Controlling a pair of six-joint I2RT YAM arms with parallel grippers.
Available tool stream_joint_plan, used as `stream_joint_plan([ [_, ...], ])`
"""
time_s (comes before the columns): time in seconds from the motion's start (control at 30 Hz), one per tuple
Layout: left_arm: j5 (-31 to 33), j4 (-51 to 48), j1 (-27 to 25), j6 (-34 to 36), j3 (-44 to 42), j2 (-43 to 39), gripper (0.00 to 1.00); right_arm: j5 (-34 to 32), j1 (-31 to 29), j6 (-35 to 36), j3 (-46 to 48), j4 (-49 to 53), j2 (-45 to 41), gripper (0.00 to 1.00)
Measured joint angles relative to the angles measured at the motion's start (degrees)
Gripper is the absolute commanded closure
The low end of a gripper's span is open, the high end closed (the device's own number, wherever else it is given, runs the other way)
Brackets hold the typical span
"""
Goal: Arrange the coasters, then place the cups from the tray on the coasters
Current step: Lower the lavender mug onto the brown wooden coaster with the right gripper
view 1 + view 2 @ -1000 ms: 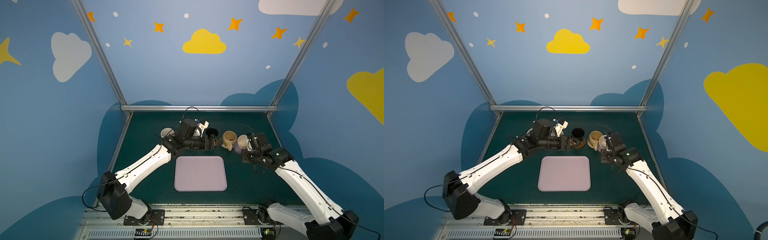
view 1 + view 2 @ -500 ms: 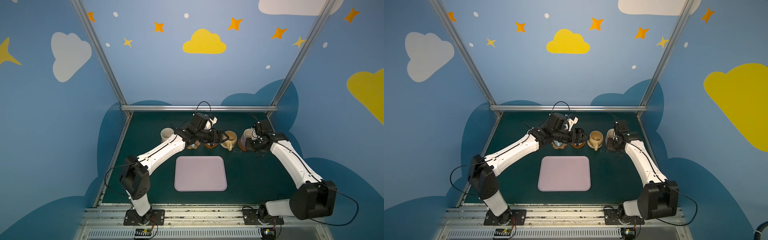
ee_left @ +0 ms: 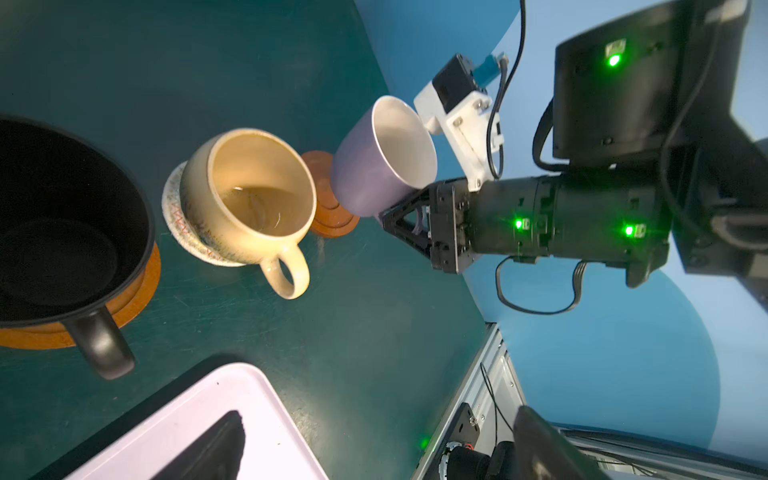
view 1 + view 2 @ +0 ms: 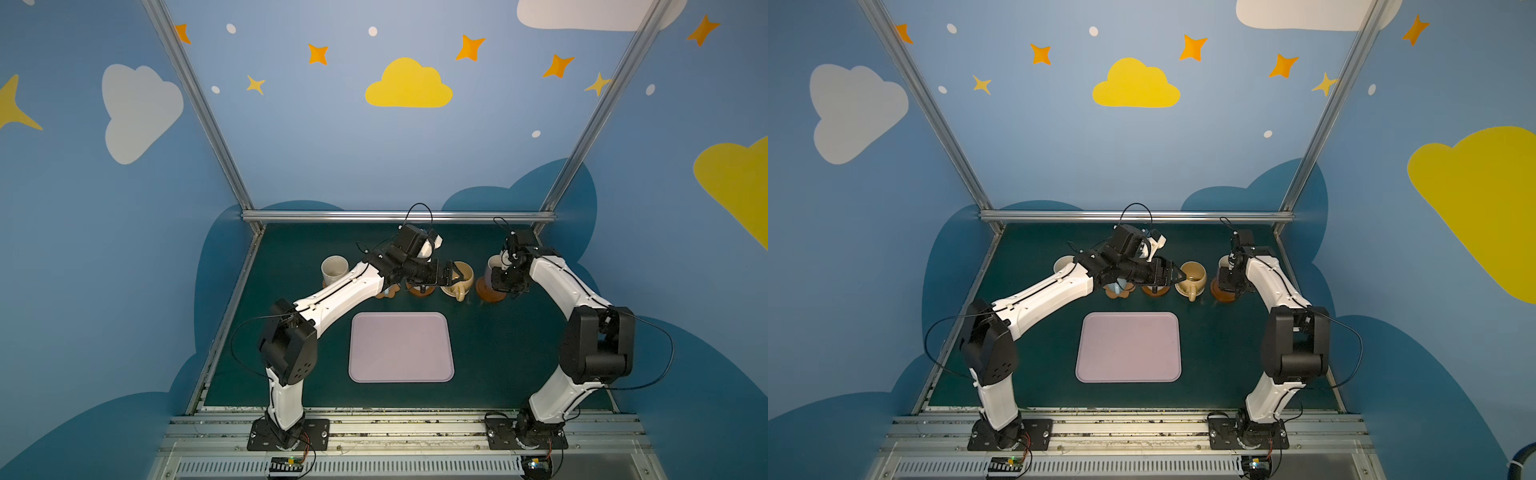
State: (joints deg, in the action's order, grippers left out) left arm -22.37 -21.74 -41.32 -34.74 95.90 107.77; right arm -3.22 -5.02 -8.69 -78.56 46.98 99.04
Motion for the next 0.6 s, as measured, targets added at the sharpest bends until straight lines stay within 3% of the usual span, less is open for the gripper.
stream_joint_plan([
  [0.6, -0.07, -1.31, 0.00, 0.46, 1.25, 1.36, 0.00, -0.68, 0.37, 2.54, -0.81, -3.26, 5.09, 1.00],
])
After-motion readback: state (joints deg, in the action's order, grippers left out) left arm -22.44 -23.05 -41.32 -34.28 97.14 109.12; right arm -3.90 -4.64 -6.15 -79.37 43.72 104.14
